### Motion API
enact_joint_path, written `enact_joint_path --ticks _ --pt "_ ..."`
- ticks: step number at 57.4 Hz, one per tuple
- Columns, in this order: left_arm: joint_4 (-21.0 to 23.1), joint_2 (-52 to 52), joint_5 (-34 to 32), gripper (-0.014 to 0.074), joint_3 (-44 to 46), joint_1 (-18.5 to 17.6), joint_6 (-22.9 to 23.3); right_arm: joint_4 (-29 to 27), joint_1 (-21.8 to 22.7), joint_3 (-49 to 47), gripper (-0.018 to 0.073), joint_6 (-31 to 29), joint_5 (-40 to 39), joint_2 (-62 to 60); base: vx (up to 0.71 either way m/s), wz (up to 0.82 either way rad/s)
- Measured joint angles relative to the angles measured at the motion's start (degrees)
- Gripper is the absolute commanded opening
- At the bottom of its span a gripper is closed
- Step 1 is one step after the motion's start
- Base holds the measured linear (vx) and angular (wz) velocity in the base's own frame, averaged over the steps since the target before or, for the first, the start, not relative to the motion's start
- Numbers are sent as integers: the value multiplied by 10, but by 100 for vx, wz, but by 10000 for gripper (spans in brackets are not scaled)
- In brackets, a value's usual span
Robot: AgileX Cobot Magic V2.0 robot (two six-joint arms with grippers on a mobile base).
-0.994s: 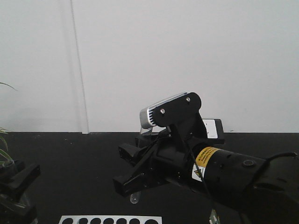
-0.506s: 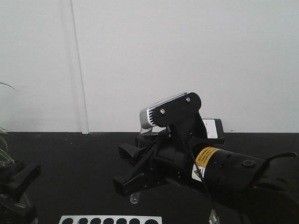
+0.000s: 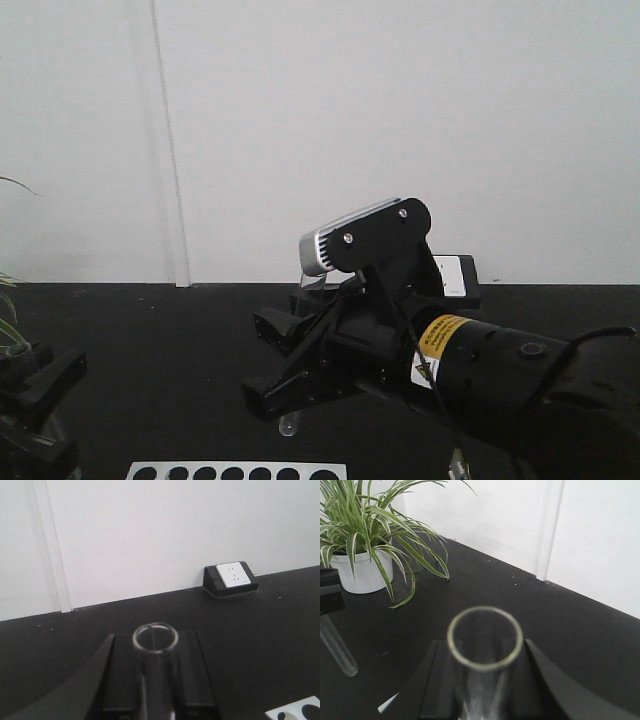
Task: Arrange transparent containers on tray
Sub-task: 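Lift the right gripper with its tube up above the rack, then drive the base to the yellow tray holding both tubes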
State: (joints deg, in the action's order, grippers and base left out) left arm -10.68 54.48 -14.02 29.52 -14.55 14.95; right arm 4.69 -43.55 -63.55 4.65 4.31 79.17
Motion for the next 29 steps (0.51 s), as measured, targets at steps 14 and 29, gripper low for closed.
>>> enact_joint_path --ticks 14,29 --pt "0 1 1 55 0 0 0 0 0 0 38 0 1 0 -1 1" --pt "0 2 0 55 0 0 0 0 0 0 38 0 1 0 -5 2"
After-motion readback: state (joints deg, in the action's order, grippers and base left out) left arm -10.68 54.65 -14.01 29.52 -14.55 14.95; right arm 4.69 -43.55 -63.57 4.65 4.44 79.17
